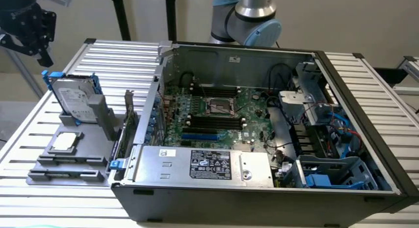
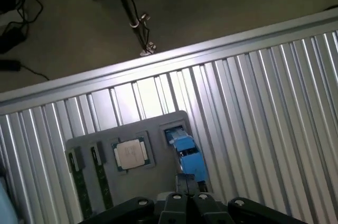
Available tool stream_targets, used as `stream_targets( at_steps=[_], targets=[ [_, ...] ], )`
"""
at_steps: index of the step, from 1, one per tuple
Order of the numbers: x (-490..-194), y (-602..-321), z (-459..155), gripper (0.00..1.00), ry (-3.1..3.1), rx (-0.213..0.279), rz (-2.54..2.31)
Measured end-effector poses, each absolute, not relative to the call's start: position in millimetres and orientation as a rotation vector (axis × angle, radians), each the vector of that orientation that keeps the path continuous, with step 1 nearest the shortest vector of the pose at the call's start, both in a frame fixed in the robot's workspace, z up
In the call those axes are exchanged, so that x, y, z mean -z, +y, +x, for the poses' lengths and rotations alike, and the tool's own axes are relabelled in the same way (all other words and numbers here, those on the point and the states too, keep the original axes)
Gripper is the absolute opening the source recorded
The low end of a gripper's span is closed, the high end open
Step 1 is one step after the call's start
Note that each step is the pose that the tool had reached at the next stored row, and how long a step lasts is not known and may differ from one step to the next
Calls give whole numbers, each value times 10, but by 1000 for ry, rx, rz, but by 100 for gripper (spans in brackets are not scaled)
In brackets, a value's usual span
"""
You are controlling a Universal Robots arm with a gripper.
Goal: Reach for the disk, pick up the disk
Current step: 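Pick up the disk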
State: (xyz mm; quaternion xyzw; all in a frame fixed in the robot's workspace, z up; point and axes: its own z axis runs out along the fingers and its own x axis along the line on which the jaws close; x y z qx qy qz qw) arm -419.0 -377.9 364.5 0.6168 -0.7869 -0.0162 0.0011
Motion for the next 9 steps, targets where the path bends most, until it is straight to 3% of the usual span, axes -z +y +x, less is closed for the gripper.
stream_targets(
  at_steps=[9],
  targets=[
    [-3635, -3684, -4191, 11, -2426, 57, 1995]
  ],
)
